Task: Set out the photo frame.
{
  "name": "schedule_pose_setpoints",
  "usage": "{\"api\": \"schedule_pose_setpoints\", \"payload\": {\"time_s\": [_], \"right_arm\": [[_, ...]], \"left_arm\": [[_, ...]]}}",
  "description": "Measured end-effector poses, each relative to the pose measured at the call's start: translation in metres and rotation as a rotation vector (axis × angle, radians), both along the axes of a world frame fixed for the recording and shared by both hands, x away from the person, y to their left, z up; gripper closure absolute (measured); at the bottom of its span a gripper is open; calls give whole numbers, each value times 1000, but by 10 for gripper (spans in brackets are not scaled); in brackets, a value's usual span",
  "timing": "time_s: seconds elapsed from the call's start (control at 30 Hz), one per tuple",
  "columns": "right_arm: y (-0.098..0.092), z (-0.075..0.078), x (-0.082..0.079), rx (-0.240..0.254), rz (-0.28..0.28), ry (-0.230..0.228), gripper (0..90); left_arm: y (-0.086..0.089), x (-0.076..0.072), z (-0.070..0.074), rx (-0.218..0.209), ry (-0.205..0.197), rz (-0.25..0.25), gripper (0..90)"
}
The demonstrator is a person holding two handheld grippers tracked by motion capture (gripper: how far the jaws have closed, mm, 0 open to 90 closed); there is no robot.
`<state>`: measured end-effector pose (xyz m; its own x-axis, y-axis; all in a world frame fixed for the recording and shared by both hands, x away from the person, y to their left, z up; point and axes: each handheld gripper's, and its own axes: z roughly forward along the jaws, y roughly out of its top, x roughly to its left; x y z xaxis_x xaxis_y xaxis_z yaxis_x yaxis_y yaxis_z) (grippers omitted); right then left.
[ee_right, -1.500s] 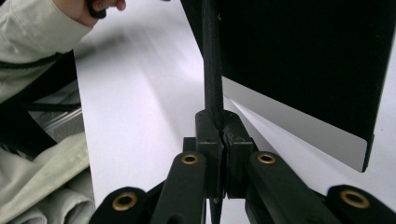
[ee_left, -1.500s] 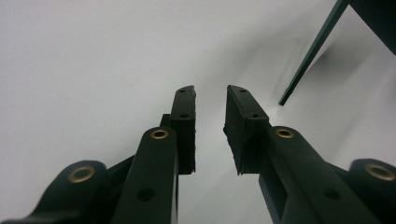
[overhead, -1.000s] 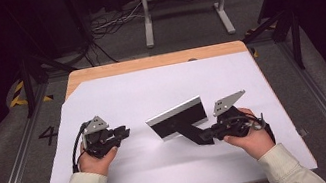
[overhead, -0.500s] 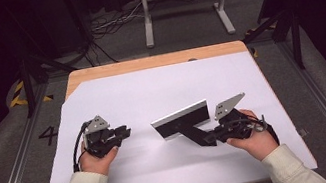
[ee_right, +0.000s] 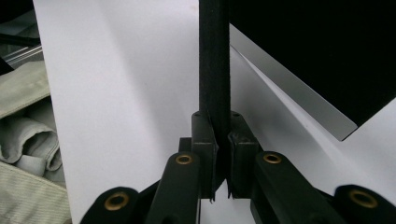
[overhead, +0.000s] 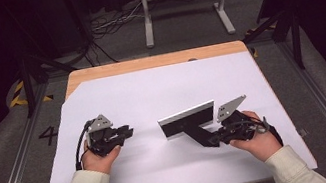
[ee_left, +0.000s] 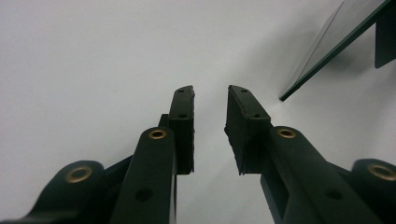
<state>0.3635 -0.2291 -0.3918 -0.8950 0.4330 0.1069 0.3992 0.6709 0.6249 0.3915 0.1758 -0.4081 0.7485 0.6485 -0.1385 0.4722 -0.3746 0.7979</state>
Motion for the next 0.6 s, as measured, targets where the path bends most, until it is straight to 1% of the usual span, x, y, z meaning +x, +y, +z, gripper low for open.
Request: {"api": "schedule_pose_setpoints", "payload": {"time_s": [0.07, 0.1, 0.13, 0.23, 0.27, 0.47, 0.53, 0.6], "right_arm": [[-1, -1, 0, -7, -1, 0, 833], [-2, -2, 0, -14, 0, -4, 830], [-2, -3, -1, -18, -3, -5, 826], [-4, -5, -1, -27, -9, -6, 813], [-5, -6, -1, -29, -11, -6, 809], [-8, -9, -2, -49, -18, -9, 802], [-9, -9, -3, -50, -22, -8, 802], [-9, -9, -3, -54, -20, -9, 802]], "left_arm": [[-1, 1, 0, -2, -2, -4, 726], [-1, 2, 0, 6, -11, -6, 726], [-2, 2, 0, 0, -8, -6, 726], [-5, 2, 0, 1, -2, -14, 726], [-6, 3, 0, 6, -8, -18, 726], [-10, 5, 0, 1, -1, -26, 726], [-11, 6, 0, 3, -7, -30, 726], [-12, 6, 0, 0, -4, -32, 725]]}}
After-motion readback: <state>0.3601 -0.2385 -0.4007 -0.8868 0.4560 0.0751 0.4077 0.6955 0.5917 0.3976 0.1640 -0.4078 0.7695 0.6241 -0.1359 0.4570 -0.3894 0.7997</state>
